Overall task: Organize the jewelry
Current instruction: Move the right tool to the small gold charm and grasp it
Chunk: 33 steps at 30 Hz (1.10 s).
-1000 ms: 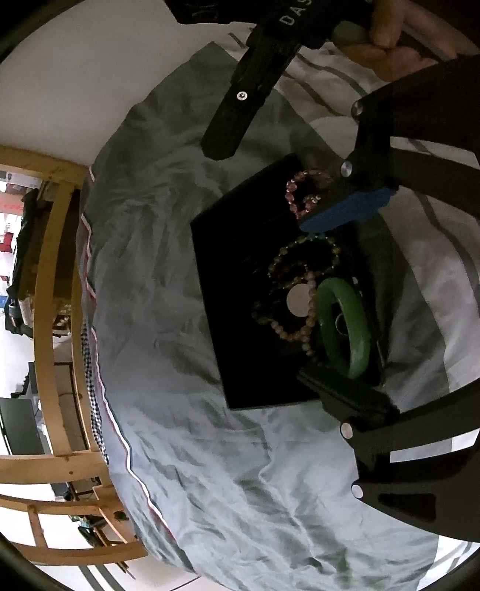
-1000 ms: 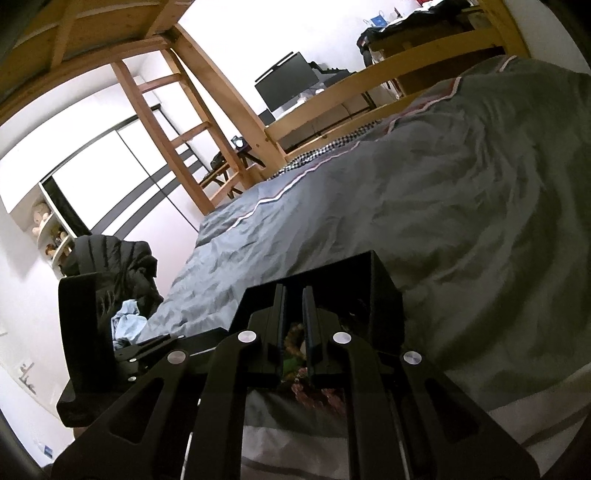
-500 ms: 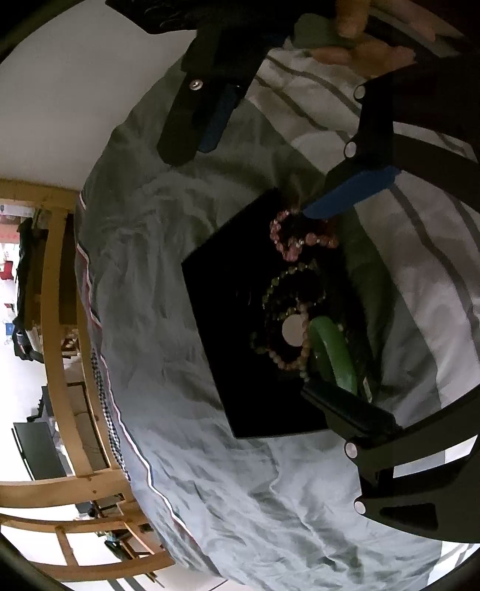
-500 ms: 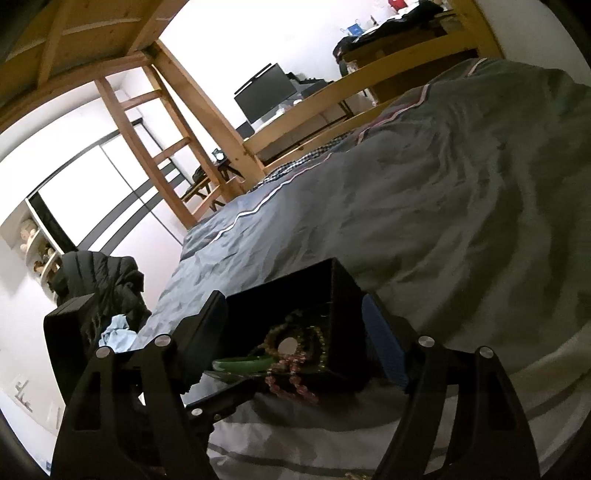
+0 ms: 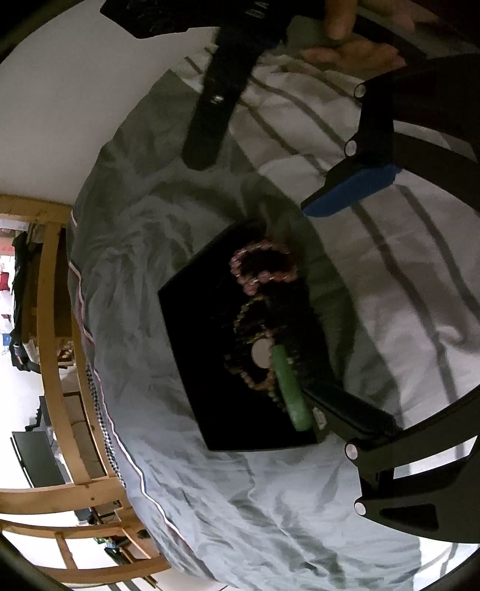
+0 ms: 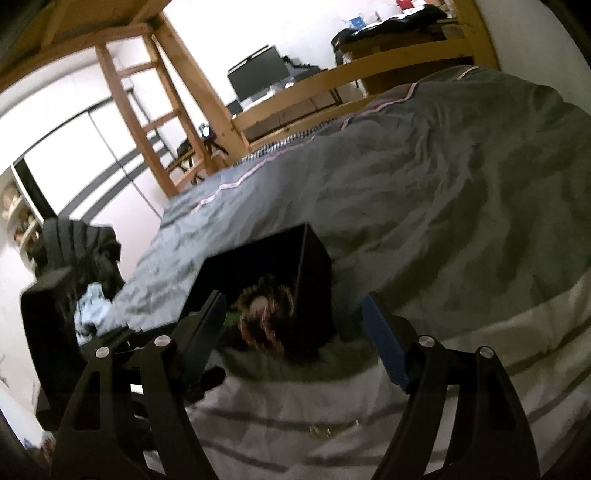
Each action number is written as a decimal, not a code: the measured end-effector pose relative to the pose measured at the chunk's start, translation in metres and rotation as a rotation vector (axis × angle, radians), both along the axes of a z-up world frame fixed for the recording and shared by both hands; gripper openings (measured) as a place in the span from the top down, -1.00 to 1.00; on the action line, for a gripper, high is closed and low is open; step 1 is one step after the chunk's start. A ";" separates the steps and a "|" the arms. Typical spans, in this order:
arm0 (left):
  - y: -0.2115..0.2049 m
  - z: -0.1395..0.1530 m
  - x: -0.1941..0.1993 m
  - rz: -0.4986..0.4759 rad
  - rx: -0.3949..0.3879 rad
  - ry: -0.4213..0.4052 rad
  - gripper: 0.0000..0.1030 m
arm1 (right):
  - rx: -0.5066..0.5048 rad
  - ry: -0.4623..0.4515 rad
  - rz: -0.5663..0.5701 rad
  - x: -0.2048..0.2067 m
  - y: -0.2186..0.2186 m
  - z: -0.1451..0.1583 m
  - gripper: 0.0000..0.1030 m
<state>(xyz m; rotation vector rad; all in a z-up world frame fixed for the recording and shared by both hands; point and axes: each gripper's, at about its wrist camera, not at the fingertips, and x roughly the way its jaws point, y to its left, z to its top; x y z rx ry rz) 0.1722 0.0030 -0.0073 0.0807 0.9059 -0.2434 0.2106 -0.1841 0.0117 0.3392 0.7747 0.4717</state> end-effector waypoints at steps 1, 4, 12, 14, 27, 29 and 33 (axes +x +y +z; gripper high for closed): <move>0.000 0.000 -0.004 0.000 0.000 0.000 -0.73 | -0.011 0.003 0.006 -0.004 0.000 -0.001 -0.47; 0.001 0.002 -0.010 0.008 -0.008 0.003 -0.73 | -0.035 0.015 0.033 -0.015 0.003 -0.005 -0.46; 0.004 -0.001 -0.031 0.055 0.041 0.012 -0.74 | -0.046 0.032 0.124 -0.035 0.018 -0.025 -0.46; 0.002 -0.004 -0.036 0.055 0.062 0.021 -0.74 | -0.061 0.021 0.134 -0.038 0.021 -0.030 -0.45; 0.021 0.010 -0.085 0.104 -0.012 0.001 -0.74 | -0.169 -0.014 0.142 -0.049 0.035 -0.043 -0.23; 0.026 0.015 -0.092 0.119 -0.033 -0.014 -0.74 | -0.130 0.017 0.166 -0.047 0.040 -0.054 -0.16; 0.032 0.020 -0.096 0.140 -0.064 -0.036 -0.76 | -0.200 0.068 0.107 -0.043 0.041 -0.075 -0.08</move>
